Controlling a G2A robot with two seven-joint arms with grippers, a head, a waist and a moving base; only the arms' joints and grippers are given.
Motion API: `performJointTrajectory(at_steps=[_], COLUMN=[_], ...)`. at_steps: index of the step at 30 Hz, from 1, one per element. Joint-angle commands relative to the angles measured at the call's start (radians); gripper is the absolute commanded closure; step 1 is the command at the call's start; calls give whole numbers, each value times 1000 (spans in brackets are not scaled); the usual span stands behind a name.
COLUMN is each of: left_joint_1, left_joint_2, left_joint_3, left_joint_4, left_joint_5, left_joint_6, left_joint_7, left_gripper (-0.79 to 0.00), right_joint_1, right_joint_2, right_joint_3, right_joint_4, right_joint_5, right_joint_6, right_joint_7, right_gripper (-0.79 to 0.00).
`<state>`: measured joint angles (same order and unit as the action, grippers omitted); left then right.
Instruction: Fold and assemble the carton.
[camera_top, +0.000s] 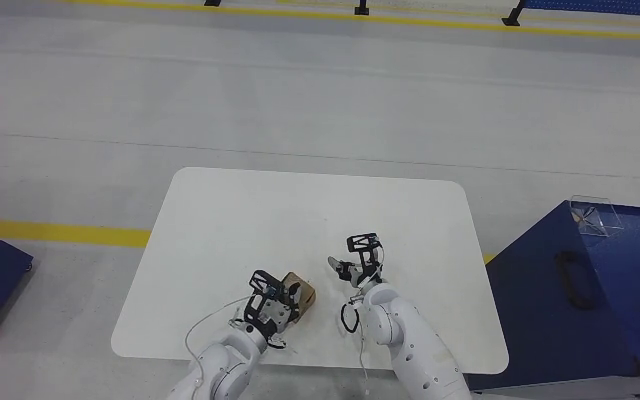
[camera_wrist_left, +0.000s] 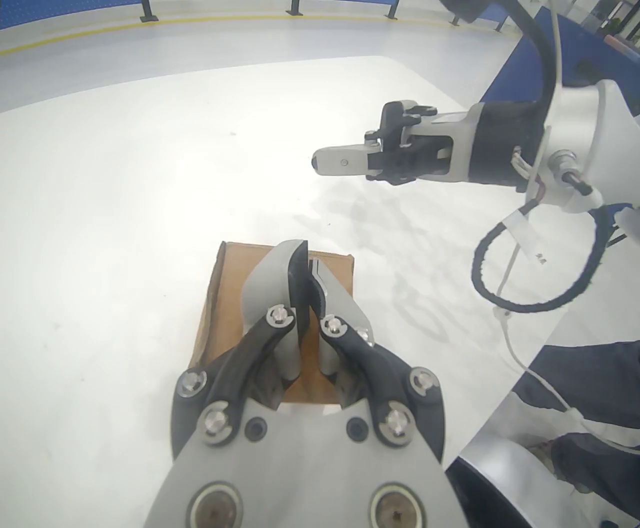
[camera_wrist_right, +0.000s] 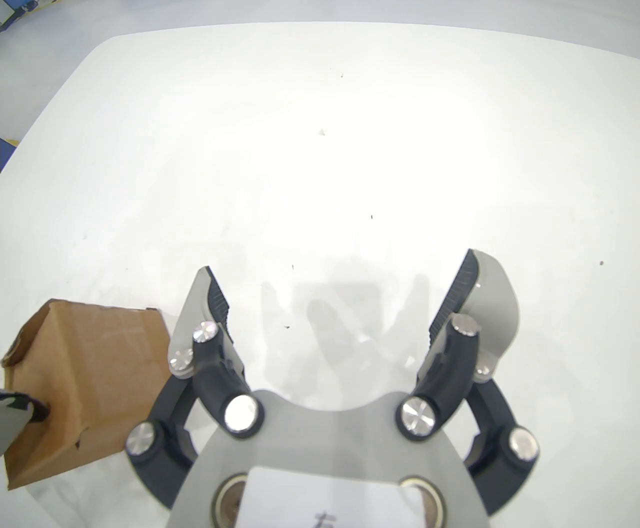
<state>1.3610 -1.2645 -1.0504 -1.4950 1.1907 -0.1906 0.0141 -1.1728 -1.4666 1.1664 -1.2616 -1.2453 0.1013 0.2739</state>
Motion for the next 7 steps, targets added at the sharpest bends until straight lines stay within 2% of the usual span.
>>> performJointTrajectory(at_steps=[1,4,7], left_joint_1=[16,33,32], left_joint_2=[1,4,4], left_joint_3=[-15,-28,-29], left_joint_4=[-22,-36,-24], left_joint_5=[-23,-20,-29], left_joint_6=[-14,-25,-29], left_joint_7=[62,77,43], left_gripper=[0,0,0], right_joint_1=[0,0,0], right_joint_2=[0,0,0], right_joint_3=[0,0,0], right_joint_4=[0,0,0], right_joint_5=[0,0,0], right_joint_6=[0,0,0], right_joint_7=[0,0,0], right_gripper=[-785,-785,-785])
